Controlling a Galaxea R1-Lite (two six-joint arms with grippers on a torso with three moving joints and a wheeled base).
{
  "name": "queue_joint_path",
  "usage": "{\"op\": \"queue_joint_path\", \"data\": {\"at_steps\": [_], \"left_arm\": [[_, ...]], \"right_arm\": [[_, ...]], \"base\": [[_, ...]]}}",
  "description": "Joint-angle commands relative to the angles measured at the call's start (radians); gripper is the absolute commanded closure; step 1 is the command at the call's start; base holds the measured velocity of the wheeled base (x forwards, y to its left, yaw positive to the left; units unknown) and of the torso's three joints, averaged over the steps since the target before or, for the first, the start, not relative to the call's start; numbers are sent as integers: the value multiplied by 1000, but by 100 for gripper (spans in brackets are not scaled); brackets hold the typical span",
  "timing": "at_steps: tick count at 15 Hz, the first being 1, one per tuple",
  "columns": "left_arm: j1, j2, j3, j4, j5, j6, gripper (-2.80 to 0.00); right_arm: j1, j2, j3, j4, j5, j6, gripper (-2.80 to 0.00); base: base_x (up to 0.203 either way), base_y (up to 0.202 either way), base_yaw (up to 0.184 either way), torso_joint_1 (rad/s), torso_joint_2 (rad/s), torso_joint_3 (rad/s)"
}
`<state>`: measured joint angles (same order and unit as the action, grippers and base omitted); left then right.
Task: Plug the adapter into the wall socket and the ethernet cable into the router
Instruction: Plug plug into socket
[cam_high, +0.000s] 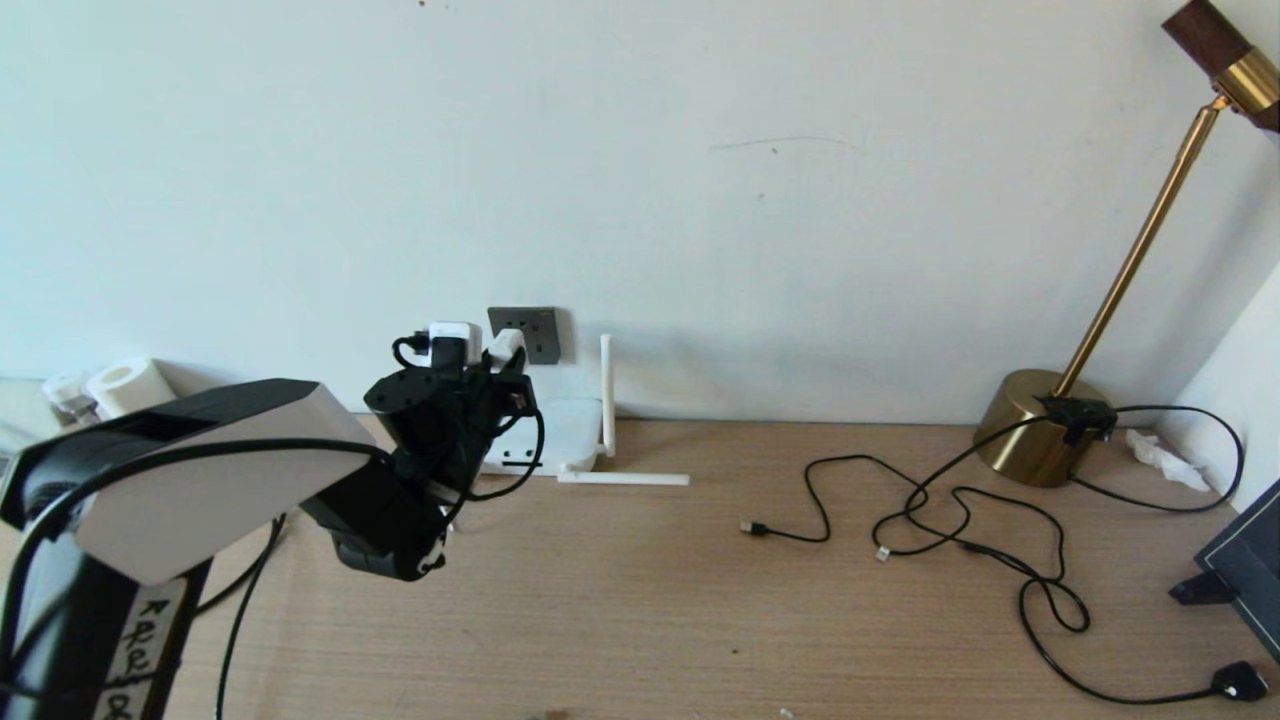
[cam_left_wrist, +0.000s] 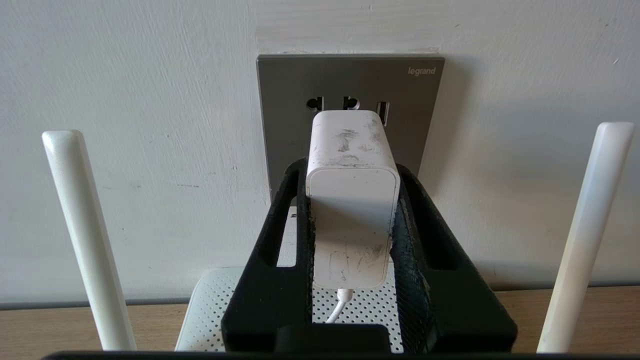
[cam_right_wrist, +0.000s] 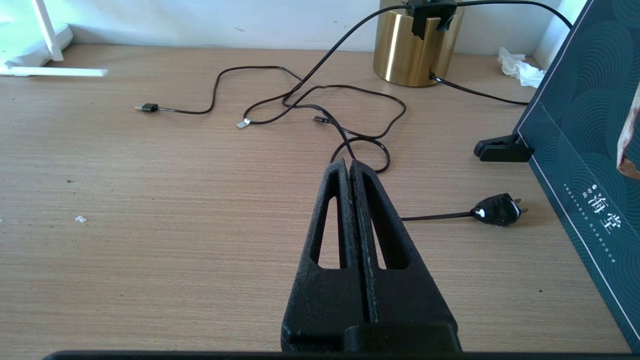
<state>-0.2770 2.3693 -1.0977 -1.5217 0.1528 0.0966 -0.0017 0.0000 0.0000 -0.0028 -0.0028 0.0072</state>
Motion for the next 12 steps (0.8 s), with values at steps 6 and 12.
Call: {"op": "queue_joint_path", "data": {"at_steps": [6,12], "left_arm": [[8,38,-52,-8,-1,0,0],[9,64,-93,-8,-2,9,0]], "right_arm": [[0,0,0,0,0,0,0],[0,0,0,0,0,0,0]], "base": [[0,0,0,0,0,0],[0,0,0,0,0,0]]}}
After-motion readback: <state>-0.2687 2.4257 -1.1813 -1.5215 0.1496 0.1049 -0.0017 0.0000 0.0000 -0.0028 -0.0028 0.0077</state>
